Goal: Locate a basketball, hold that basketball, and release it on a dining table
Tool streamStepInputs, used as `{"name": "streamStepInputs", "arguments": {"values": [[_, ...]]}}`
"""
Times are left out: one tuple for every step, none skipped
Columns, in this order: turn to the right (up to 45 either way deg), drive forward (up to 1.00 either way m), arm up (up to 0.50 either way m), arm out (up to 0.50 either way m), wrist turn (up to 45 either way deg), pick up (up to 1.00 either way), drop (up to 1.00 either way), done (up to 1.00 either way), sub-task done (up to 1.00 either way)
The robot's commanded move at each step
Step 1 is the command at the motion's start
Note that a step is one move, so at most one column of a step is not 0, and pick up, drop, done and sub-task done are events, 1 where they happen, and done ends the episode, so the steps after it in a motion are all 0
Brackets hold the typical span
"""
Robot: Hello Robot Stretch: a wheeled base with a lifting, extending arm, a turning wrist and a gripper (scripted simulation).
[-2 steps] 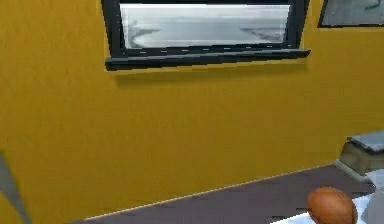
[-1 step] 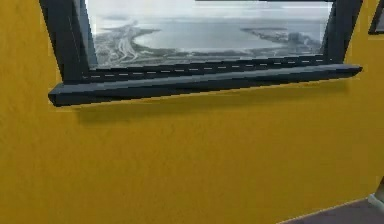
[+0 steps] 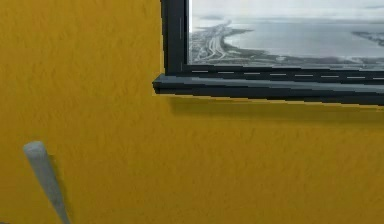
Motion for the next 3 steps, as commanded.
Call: {"name": "streamStepInputs", "arguments": {"values": [[0.0,0.00,0.50,0.00,0.0,0.00,0.00,0.00,0.00],[0.0,0.00,0.02,0.00,0.0,0.00,0.00,0.00,0.00],[0.0,0.00,0.00,0.44,0.0,0.00,0.00,0.00,0.00]]}}
